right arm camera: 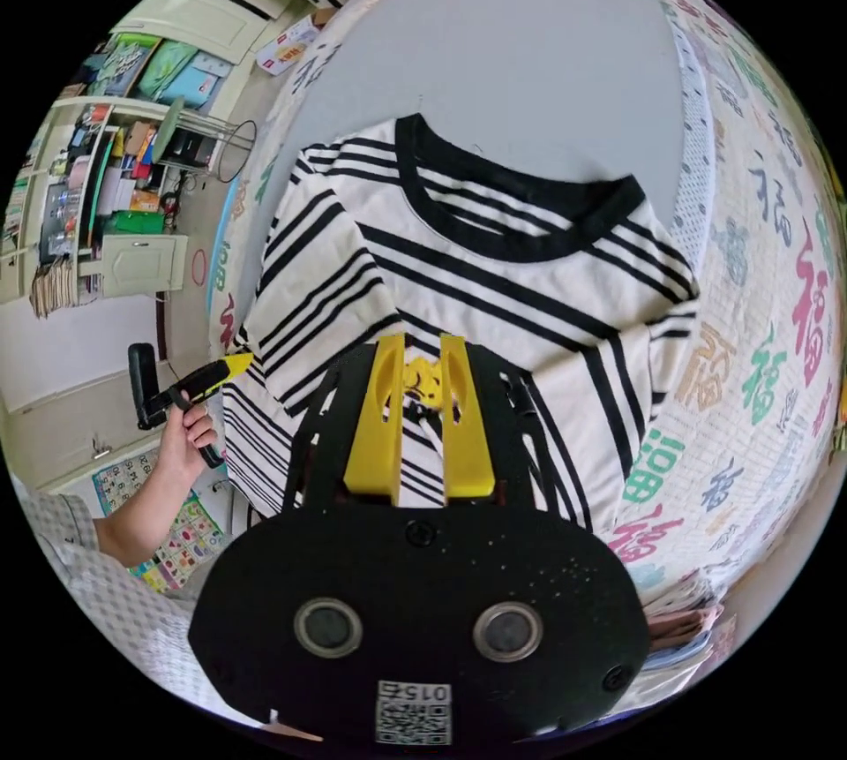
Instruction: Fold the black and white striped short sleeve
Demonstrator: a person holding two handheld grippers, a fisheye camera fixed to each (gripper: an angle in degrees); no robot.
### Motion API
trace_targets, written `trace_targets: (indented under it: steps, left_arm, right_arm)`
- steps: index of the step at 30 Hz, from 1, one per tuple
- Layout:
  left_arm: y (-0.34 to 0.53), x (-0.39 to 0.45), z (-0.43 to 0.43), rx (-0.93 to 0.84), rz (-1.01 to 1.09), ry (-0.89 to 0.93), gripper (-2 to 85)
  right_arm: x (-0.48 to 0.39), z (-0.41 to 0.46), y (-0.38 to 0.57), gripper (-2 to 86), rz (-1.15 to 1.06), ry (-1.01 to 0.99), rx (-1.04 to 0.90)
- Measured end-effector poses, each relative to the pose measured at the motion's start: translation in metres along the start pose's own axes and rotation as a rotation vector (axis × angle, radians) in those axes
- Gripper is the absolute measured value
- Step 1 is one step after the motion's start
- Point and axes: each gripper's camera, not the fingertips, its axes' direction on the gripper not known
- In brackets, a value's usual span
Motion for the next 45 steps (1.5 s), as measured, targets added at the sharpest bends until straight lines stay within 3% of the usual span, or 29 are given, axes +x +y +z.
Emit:
trace_targets:
  steps: [10,14,17,19,25,34,45]
  left_arm:
    - [0.010,0.017,-0.057,0.030,-0.006,-0.018,2.0]
    - [0.015,0.030,-0.079,0.013,0.012,-0.030,2.5]
    - [0.025,0.055,-0.095,-0.046,0.114,-0.076,3.7]
    - [0.040,0.086,-0.098,-0.130,0.253,-0.125,4.6]
    - [0.087,0.158,-0.091,-0.243,0.636,-0.354,8.5]
    - [0.111,0.177,-0.121,-0.239,0.695,-0.525,5.2]
    - [0.139,0.178,-0.193,-0.209,0.695,-0.547,0.7]
  right_arm:
    - [0.010,0.012,0.006,-0.5,0.019,0.166,-0.042]
    - [0.011,-0.006,0.021,0.7,0.005,0.024,0.032]
    - [-0.017,-0.010,0.041,3.3,-0.096,-0.021,0.041]
    - [-0.035,0.000,0.054,3.6,-0.115,0.137,0.028]
    - [-0.031,0.019,0.070,8.6,-0.160,0.348,0.018]
    - [-0.014,0.014,0.061,6.0,-0.231,0.338,-0.003]
    - [-0.003,0.010,0.079,-0.4,-0.316,0.341,-0.007]
